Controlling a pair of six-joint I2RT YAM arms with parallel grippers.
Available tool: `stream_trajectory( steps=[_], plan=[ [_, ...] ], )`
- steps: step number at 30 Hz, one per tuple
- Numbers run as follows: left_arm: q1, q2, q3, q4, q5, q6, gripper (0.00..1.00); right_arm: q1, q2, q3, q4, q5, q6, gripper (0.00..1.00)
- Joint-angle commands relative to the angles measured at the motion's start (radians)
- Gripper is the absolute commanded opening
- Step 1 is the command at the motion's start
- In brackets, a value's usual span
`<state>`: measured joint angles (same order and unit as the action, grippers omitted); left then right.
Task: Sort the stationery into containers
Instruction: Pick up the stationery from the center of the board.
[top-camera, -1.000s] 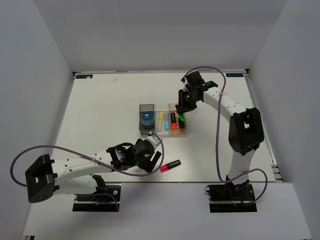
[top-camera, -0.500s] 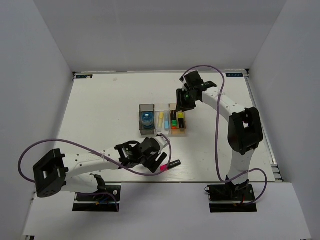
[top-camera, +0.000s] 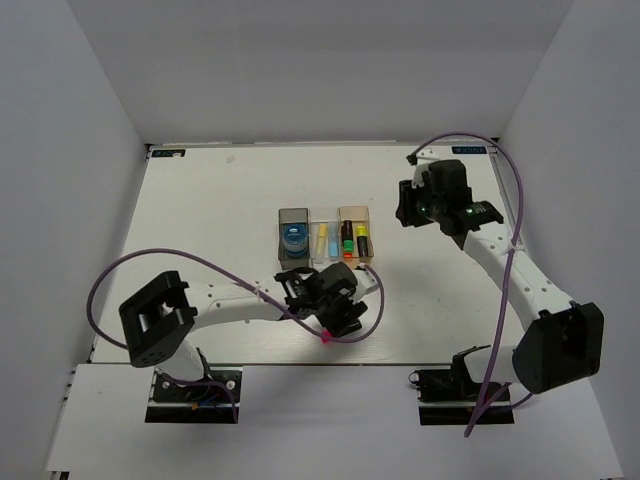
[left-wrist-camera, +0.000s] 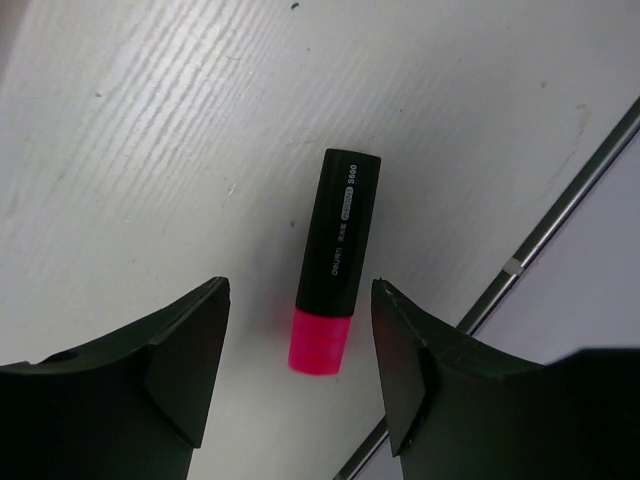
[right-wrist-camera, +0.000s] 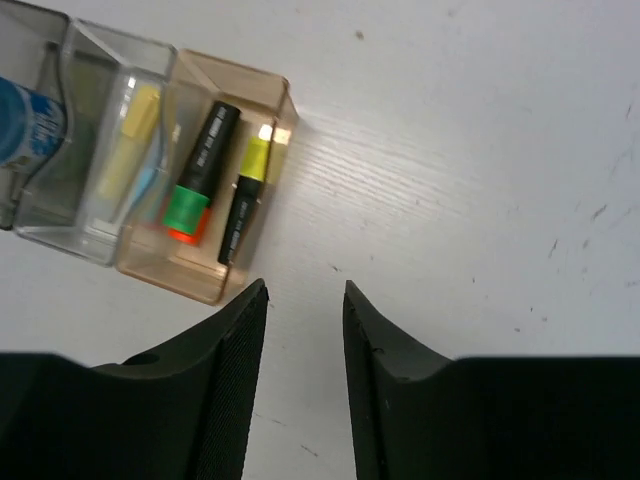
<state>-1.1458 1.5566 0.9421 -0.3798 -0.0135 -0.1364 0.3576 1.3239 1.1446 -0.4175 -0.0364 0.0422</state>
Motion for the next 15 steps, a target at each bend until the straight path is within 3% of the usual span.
stream_trajectory(
  steps=[1,12,14,15],
  plan=[
    [-0.008,0.046,0.04,-0.001,0.06,0.02,0.69,-0.037,-0.028,-0.09,0.006,-0.029,-0.025,0.4],
    [-0.012,0.161,0.054,-0.034,0.043,0.017,0.63,-0.147,-0.083,-0.192,0.016,-0.135,0.082,0.41],
    [-0.02,0.178,0.052,-0.034,0.032,0.015,0.57,-0.17,-0.091,-0.197,0.02,-0.161,0.097,0.41],
    [-0.023,0.184,0.05,-0.042,0.027,0.017,0.45,-0.177,-0.092,-0.198,0.017,-0.164,0.108,0.41]
  ],
)
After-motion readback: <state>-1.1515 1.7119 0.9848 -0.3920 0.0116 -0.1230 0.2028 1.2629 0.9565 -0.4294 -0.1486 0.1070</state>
